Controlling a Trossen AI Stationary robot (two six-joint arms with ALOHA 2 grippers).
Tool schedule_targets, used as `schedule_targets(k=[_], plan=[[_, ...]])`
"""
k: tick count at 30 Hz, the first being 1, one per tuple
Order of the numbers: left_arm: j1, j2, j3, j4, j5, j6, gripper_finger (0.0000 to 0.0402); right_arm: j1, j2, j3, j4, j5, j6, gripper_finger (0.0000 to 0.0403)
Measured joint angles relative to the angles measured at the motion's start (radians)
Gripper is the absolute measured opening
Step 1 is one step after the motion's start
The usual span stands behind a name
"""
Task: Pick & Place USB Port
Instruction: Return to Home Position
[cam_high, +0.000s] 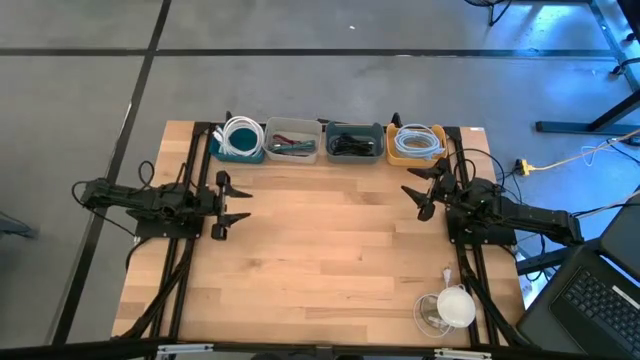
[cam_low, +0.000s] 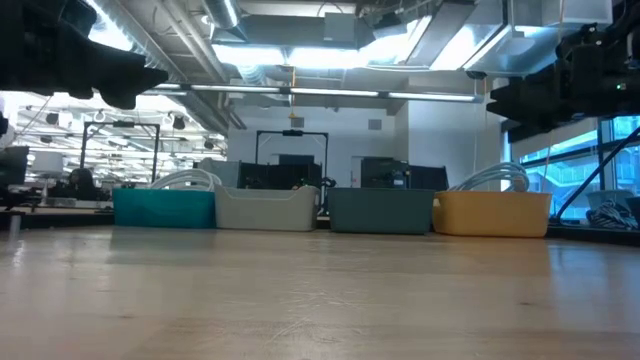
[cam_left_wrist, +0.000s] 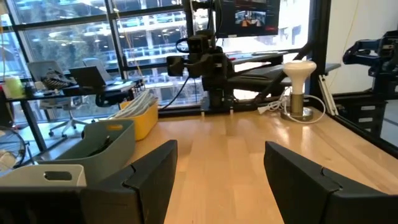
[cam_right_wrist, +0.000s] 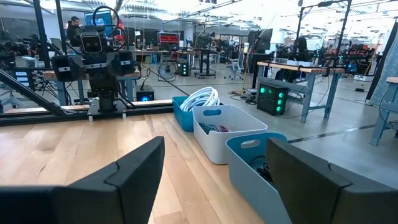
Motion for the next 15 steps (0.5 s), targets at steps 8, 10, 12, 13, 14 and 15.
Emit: schedule_targets(k=[8,10,12,13,14,15], plan=[[0.0,0.0,0.0,0.0,0.001,0.0,0.0231,0.0,0.0,0.0,0.0,0.0,0.0,0.0283],[0.004,0.0,0.0,0.0,0.002,0.0,0.0231,0.0,0.0,0.0,0.0,0.0,0.0,0.0283],[0.011,0.0,0.0,0.0,0.002,0.0,0.0231,0.0,0.0,0.0,0.0,0.0,0.0,0.0283],[0.015,0.0,0.0,0.0,0.002,0.0,0.0231,0.0,0.0,0.0,0.0,0.0,0.0,0.0283],[0.02,0.0,0.0,0.0,0.002,0.0,0.0231,0.0,0.0,0.0,0.0,0.0,-0.001,0.0283],[0.024,0.0,0.0,0.0,0.002,0.0,0.0231,0.0,0.0,0.0,0.0,0.0,-0.001,0.0283]])
